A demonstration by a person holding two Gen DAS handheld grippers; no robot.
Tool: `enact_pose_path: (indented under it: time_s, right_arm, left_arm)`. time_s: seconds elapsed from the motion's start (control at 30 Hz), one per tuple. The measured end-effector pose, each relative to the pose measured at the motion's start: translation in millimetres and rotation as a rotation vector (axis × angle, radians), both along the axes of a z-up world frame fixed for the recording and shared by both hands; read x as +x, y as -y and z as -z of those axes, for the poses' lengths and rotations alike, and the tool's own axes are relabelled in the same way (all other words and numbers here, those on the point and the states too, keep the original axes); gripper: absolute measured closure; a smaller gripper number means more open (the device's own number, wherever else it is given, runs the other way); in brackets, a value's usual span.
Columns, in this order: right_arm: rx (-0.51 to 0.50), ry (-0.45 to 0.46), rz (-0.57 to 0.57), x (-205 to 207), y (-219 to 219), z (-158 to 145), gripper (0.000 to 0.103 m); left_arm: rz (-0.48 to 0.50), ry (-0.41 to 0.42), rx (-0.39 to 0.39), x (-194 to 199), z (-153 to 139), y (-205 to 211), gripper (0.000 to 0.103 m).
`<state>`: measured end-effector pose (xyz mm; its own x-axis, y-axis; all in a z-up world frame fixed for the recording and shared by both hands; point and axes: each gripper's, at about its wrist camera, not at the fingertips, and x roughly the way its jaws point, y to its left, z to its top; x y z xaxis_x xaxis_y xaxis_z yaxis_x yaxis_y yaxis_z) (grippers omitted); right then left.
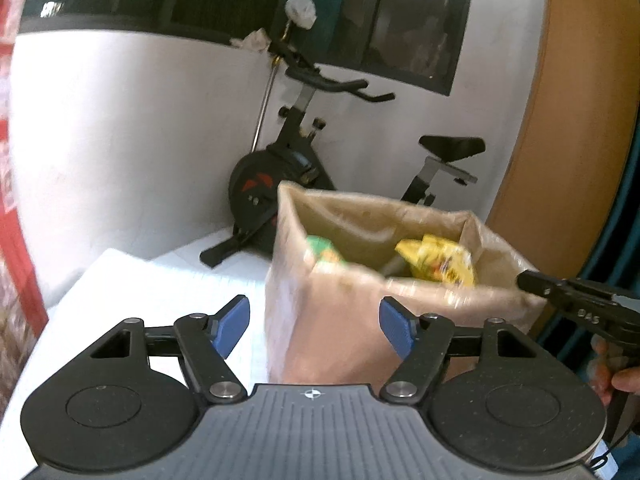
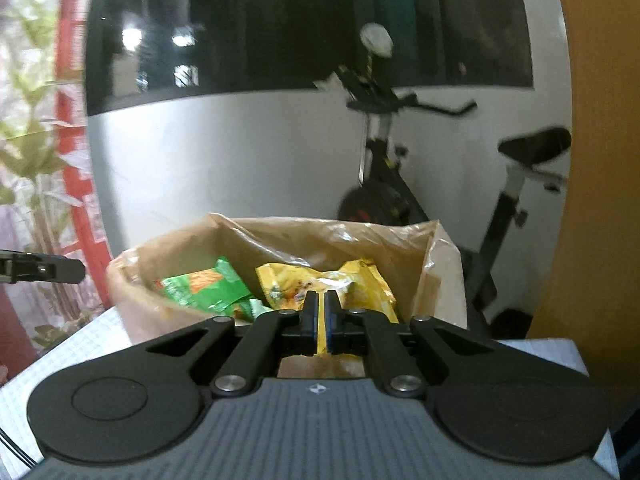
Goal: Organize snacks
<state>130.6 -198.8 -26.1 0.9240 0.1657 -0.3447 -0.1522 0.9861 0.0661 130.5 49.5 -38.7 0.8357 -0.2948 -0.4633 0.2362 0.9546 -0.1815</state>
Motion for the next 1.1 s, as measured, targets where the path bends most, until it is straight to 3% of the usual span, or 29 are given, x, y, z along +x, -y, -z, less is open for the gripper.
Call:
enact_pose_path:
  time_s: [0.33,0.47,0.53,0.63,0.7,0.77,0.87,1.1]
  right_arm:
    - [0.03,0.014,-0.023,-49,8,37,0.097]
    - [0.042,-0.086,-0.041,-63,12,67,0.084]
    - [0.016,-0.15,-0.053,-66,13,85,0.083]
    - [-0.02,-0.242,-0.063,-67,19,113,0.074]
    - [-0.036,-0.293,-0.087,-68,23,129,0.057]
    - [-0.052,-0.334,-0.114,-69,26,142,0.049]
    - [-0.086,-0.372,-0.109,-68,27,156,0.049]
    - [-0.044,-0.416,-0.076,-60,28,171,0.047]
  left_arm:
    - [-0.108,-0.143,-0.077,-22,56,-24,0.031]
    - [-0.131,-0.172,-0.075,-28,72,-22,0.031]
    - [-0.125,-0.19,-0.077,-29,79,-20,0.032]
    - [-0.13,-0.212,-0.072,-32,89,-19,0.032]
    - [-0.132,-0.225,-0.077,-34,94,-18,0.032]
    - [-0.135,-0.237,-0.074,-37,98,-18,0.032]
    - [-0.144,-0.252,-0.07,-39,103,-19,0.032]
    - [-0.146,-0.266,-0.05,-42,106,-18,0.032]
